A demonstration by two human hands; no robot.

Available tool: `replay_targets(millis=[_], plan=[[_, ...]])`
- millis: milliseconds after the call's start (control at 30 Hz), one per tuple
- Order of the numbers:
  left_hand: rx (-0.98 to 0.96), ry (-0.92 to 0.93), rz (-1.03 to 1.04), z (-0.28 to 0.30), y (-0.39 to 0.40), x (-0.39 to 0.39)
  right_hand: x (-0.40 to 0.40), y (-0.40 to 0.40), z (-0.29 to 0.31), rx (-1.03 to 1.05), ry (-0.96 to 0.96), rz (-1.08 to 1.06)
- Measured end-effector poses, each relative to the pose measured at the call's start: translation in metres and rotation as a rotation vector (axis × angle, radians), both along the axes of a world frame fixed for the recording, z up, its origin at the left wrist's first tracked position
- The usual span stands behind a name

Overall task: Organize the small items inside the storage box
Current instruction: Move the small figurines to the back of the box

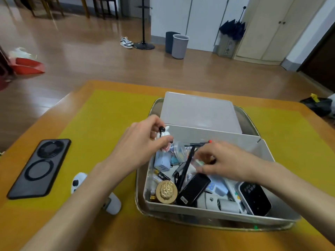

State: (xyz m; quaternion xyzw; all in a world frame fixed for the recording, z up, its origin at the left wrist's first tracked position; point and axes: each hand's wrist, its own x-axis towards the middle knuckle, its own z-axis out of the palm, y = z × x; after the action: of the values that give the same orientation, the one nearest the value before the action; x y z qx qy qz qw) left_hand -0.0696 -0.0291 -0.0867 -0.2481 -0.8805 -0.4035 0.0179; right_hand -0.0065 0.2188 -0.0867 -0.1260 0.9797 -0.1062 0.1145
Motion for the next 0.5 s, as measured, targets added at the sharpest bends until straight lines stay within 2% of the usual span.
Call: replay_targets(millis=[67,133,300,400,500], plan=[[0.022,-0.007,0.002,0.0,-0.001,-0.001,0.006,-0.005,0.0,0.095,-0.032,0.143],[0.02,0.004,-0.001,0.0,-0.005,-0.001,0.016,-0.006,0.001,0.128,-0.02,0.199],[-0.081,0.076,-0.01,0.0,-0.01,0.005,0.031,-0.003,0.003,0.124,0.008,0.236],[-0.038,0.069,-0.007,0.005,-0.009,0.004,0.031,-0.002,0.009,0.15,0.025,0.282],[0.029,0.075,0.032,0.009,-0.011,-0.002,0.024,0.008,0.021,0.138,0.111,0.182]])
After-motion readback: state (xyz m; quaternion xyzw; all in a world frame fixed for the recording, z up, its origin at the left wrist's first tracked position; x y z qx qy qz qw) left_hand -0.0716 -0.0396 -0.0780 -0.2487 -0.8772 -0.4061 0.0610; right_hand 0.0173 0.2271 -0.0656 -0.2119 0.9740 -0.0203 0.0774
